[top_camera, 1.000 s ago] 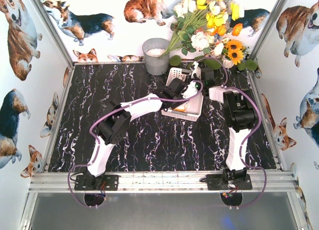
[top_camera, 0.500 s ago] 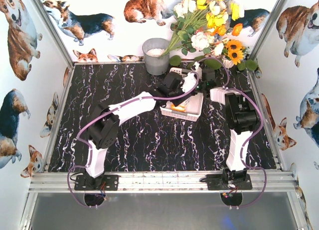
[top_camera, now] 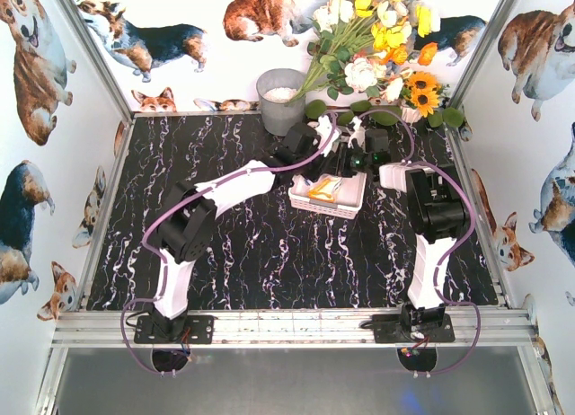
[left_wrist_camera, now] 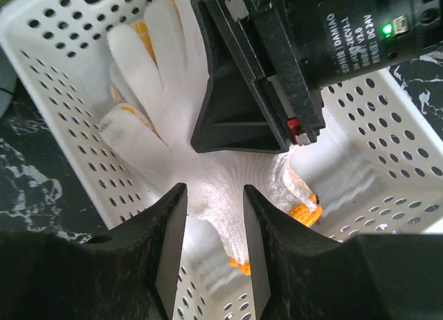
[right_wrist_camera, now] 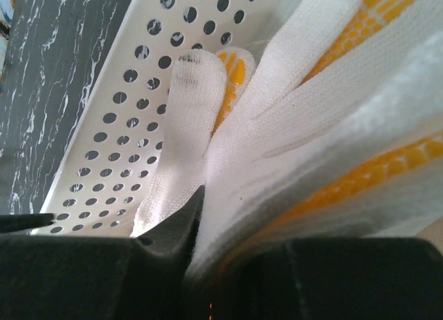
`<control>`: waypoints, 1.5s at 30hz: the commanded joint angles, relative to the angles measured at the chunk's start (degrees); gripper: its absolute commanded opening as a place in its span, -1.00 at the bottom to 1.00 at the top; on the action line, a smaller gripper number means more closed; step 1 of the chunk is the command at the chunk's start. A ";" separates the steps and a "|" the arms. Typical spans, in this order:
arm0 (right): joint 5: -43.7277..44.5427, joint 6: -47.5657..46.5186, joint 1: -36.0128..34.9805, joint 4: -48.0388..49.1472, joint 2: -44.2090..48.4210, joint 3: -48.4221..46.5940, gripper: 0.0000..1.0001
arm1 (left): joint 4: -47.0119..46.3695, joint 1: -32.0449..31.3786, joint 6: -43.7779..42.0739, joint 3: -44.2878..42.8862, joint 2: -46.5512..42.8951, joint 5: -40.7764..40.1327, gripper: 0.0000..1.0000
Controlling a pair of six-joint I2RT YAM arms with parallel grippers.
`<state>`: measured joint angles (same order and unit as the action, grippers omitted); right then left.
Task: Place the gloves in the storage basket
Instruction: Place the glove in the bin.
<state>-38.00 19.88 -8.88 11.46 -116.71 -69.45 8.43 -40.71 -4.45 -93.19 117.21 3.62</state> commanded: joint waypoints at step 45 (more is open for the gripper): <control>27.91 -7.78 1.25 -10.65 14.54 -5.79 -0.25 | -0.51 0.39 5.52 10.00 3.31 7.24 -0.51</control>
<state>-18.22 14.72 -7.84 -0.49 -108.57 -74.56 3.20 -40.53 1.87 -84.84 121.03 10.20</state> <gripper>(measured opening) 0.373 0.243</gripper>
